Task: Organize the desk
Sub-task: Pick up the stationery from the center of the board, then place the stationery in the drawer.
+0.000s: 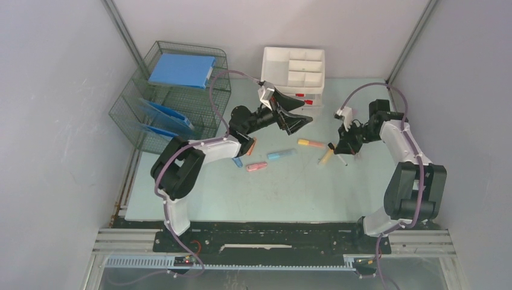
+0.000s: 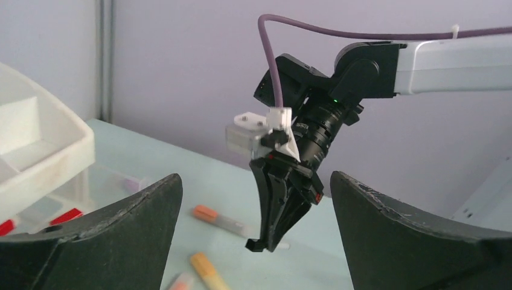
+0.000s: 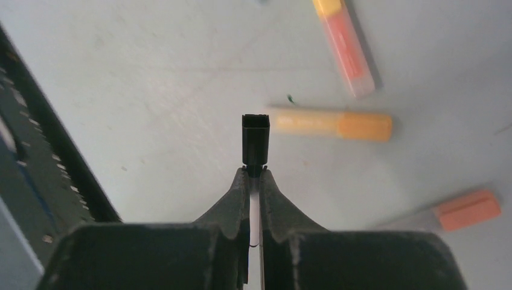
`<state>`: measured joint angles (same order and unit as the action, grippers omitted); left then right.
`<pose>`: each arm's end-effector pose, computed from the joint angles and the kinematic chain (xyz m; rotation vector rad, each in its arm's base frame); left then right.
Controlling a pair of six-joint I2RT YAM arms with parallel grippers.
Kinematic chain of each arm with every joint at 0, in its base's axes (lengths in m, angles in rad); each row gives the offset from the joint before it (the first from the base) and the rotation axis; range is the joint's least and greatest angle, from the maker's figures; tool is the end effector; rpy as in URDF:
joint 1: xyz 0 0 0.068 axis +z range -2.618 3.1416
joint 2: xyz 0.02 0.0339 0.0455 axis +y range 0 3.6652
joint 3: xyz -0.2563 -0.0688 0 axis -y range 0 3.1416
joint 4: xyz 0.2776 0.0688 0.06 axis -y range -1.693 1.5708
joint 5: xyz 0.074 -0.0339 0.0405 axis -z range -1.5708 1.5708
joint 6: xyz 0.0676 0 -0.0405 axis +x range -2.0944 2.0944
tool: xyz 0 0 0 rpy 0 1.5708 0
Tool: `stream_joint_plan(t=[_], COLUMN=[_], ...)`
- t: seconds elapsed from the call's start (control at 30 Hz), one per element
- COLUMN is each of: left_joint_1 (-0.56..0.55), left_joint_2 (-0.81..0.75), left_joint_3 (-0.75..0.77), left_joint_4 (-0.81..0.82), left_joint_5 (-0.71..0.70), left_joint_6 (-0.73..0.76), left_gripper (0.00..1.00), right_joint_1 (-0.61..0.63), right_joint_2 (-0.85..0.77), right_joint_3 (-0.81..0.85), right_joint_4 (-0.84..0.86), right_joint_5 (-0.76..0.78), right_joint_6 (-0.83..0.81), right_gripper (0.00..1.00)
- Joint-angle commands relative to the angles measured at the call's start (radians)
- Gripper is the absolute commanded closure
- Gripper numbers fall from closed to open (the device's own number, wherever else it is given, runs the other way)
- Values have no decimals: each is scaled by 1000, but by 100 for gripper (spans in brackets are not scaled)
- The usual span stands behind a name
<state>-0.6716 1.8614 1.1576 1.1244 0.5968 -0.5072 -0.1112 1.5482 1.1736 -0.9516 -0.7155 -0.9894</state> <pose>0.3384 -0.3175 0.2782 0.6751 1.1648 -1.3540 0.3277 0.0080 0.2027 -1.1639 2.2085 0.6343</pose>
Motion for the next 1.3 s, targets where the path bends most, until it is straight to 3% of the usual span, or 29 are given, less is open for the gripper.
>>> stream_joint_plan(t=[0.0, 0.33, 0.47, 0.63, 0.8, 0.93, 1.27], left_joint_1=[8, -31, -69, -130, -181, -214, -249], left_joint_2=[65, 93, 99, 82, 75, 82, 112], left_joint_3=[72, 73, 86, 106, 142, 173, 229], left_joint_4=[245, 187, 101, -43, -196, -268, -302], left_joint_5=[46, -118, -181, -257, -329, -347, -266], left_joint_6=[-288, -338, -317, -245, -172, -135, -116], left_gripper=[0, 0, 0, 0, 3, 8, 35], right_joint_1=[-12, -159, -226, -282, -314, -318, -320], right_joint_2=[-26, -146, -241, -356, -425, -420, -401], right_joint_3=[73, 61, -44, -206, -316, -335, -346], right_joint_4=[-49, 68, 348, 821, 1135, 1196, 1237], right_joint_5=[-243, -623, -702, -682, -623, -602, -599], right_joint_6=[156, 378, 669, 1103, 1340, 1436, 1478], right_gripper=[100, 100, 100, 100, 100, 100, 100])
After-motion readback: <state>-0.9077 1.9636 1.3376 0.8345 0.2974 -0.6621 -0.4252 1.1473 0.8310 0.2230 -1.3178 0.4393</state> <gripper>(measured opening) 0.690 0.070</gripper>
